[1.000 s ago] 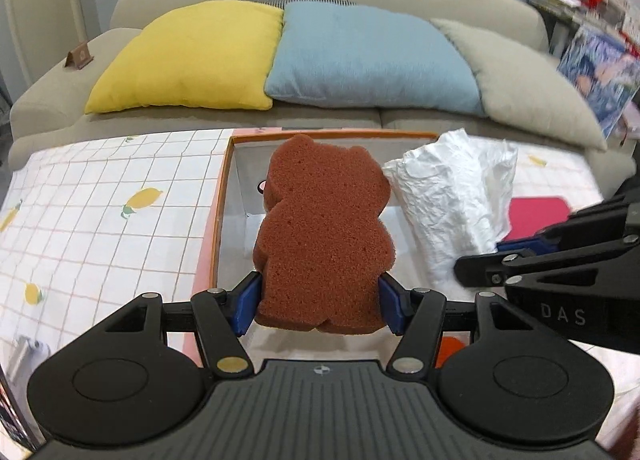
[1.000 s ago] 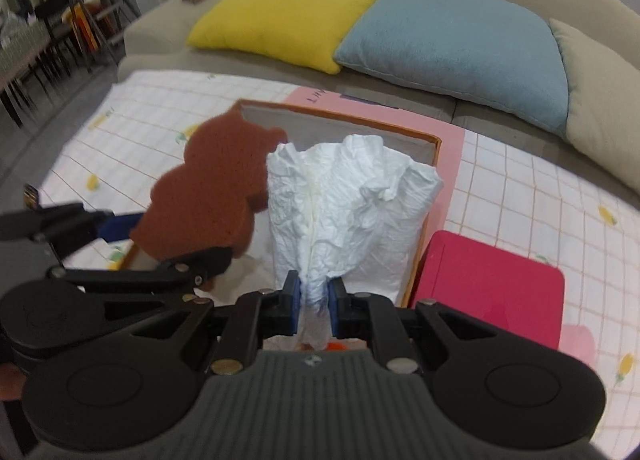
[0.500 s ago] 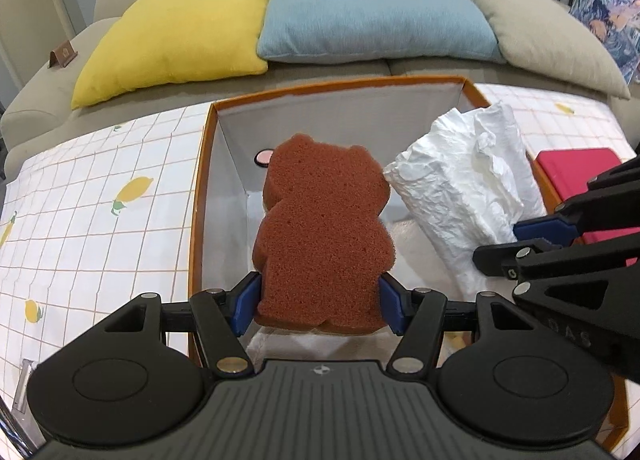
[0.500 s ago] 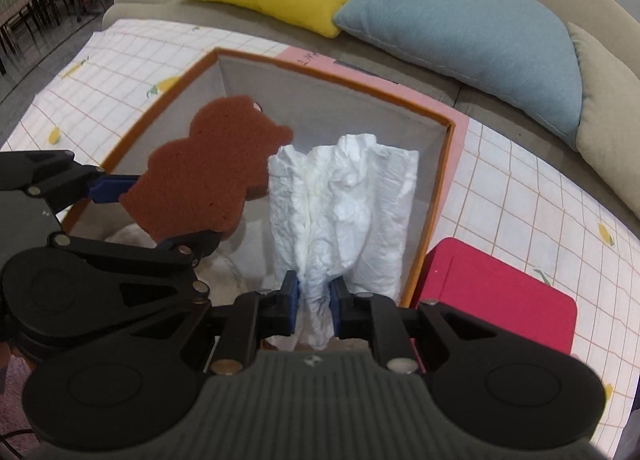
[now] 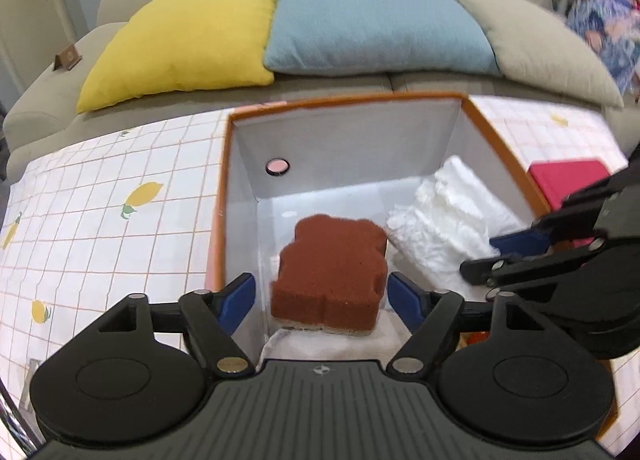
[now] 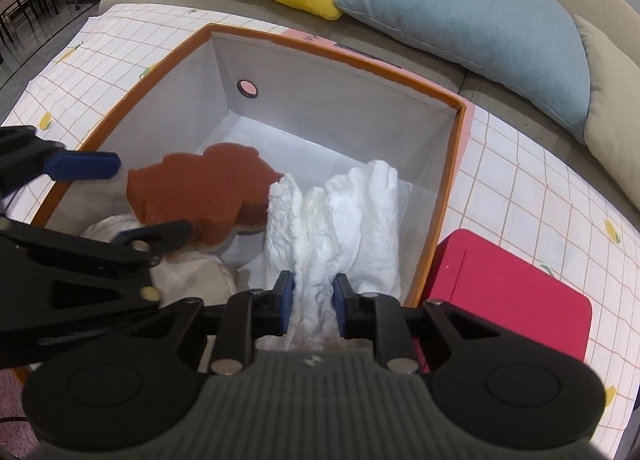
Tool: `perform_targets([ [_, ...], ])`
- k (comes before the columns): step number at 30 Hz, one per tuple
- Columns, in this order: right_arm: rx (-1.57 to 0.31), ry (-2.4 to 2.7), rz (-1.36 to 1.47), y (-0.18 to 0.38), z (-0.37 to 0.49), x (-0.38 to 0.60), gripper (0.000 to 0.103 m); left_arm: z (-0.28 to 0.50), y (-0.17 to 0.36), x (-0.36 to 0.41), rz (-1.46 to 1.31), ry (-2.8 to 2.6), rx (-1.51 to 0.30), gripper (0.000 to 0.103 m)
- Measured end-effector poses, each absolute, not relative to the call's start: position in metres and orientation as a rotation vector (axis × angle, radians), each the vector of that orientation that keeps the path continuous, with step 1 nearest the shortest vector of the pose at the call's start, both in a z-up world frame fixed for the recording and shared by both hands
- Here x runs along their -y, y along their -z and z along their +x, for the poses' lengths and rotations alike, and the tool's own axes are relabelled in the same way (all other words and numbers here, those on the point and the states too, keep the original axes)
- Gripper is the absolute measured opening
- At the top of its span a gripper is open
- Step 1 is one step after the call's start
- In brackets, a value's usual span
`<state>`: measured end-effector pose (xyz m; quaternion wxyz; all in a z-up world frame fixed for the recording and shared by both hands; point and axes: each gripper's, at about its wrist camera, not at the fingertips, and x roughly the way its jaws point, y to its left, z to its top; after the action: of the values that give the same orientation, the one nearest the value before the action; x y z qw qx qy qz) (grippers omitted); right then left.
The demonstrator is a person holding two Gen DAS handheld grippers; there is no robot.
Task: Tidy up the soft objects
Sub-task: 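Lower the sponge into the white box with the left tool while the right tool releases the tissues there, then move both tools back toward the pink cloth and clear plastic sheet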
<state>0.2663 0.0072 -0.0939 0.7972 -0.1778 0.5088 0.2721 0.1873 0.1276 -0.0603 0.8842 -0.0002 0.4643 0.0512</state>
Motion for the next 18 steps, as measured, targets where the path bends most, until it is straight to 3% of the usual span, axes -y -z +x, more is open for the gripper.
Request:
perform_targets([
  [10, -1.022, -0.591, -0.304, 0.056, 0.246, 0.012, 0.039, 0.165, 0.031, -0.124, -0.063, -0.116, -0.877, 0.088],
  [18, -0.95, -0.565, -0.152, 0.021, 0.218, 0.057, 0.045, 0.136, 0.007, -0.105, -0.107, -0.064, -0.796, 0.088],
])
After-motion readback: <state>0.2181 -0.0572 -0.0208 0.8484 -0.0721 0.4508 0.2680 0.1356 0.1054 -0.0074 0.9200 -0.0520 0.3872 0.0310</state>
